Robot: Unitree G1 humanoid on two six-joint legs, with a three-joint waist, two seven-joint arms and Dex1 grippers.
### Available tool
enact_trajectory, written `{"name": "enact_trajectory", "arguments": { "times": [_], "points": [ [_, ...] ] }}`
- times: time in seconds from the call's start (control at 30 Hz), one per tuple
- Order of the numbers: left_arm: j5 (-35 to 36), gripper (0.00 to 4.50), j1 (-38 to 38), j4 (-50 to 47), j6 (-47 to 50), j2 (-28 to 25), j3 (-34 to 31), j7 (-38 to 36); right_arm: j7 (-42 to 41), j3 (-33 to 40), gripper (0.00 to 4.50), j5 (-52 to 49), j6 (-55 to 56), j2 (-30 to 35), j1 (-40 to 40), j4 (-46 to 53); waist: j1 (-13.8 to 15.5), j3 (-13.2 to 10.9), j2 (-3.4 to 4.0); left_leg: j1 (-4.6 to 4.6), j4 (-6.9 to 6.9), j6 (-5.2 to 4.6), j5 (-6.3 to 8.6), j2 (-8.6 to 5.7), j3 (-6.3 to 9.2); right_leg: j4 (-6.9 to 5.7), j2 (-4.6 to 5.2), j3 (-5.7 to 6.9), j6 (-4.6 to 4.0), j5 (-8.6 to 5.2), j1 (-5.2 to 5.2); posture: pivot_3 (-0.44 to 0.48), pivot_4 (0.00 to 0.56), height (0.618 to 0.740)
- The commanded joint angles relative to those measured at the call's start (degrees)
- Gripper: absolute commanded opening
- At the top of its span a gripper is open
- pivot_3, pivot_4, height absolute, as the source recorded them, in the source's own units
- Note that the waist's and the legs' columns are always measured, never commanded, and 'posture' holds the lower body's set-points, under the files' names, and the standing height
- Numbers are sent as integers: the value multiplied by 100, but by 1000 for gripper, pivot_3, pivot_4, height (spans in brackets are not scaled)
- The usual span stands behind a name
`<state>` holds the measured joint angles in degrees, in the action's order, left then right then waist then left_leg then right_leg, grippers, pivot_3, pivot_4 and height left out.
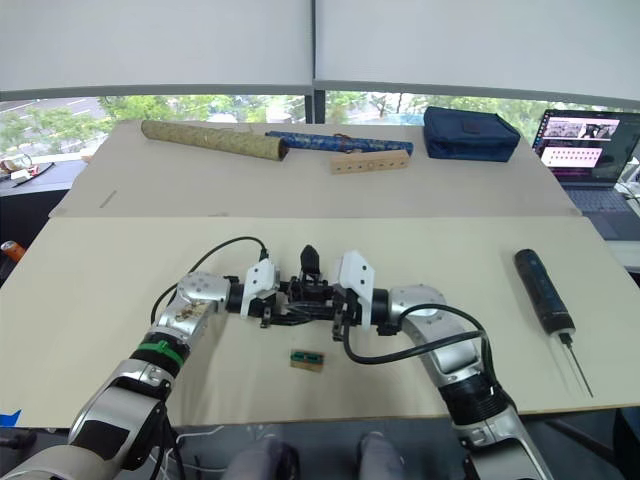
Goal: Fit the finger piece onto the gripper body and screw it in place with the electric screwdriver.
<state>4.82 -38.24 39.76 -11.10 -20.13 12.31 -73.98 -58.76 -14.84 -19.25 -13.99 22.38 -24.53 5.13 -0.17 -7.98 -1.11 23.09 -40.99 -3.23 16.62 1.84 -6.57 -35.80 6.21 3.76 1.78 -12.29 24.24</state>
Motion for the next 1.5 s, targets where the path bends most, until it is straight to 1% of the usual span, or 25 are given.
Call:
{"name": "enact_trajectory", "arguments": {
  "times": [0.03,0.4,0.6,0.73,0.97,1.1,1.3,1.47,1.5],
  "points": [
    [-134,2286,125,56,72,-106,115,-81,114,47,429,149,-124,70,-93,-172,-5,0,0,0,0,0,0,0,0,-1,0,0,0,0,0,0,150,740],
    [-120,2286,226,-49,119,-170,119,-95,59,-77,429,249,-236,133,-163,-381,-40,4,-1,-7,3,1,0,1,0,-3,0,-1,0,0,-3,0,150,740],
    [-125,2286,203,-45,139,-197,118,-103,-338,-248,429,22,-693,276,-86,-254,-48,10,0,-13,5,1,0,3,0,-2,0,-1,0,0,-8,0,150,740],
    [-122,2286,179,-19,149,-216,118,-109,-530,-398,429,17,-924,386,-170,-235,-48,12,0,-12,6,0,1,3,-1,0,0,-1,0,0,-8,0,150,740],
    [-128,2286,204,-30,157,-245,122,-128,-284,-508,429,373,-916,352,-486,-654,-59,16,1,-17,8,0,1,4,-3,-1,0,-2,0,0,-8,0,150,740],
    [-118,2286,243,-83,188,-254,117,-119,-257,-601,429,512,-839,378,-587,-707,-69,21,0,-23,7,0,1,6,-3,-5,0,-3,0,0,-11,0,150,740],
    [-112,2286,296,-189,257,-265,125,-108,-360,-543,429,379,-914,393,-595,-552,-78,22,1,-25,8,1,1,8,-4,-8,0,-3,-1,0,-10,0,150,740],
    [-117,2286,341,-242,288,-279,141,-107,-307,-166,429,-41,-970,174,-713,-416,-84,22,1,-23,10,1,0,8,-4,-7,0,-3,-1,0,-9,0,150,740],
    [-122,2286,341,-231,288,-281,145,-108,-310,-93,925,-108,-990,153,-740,-395,-85,22,0,-22,11,1,0,9,-6,-7,0,-3,-1,0,-6,0,150,740]
  ]
}}
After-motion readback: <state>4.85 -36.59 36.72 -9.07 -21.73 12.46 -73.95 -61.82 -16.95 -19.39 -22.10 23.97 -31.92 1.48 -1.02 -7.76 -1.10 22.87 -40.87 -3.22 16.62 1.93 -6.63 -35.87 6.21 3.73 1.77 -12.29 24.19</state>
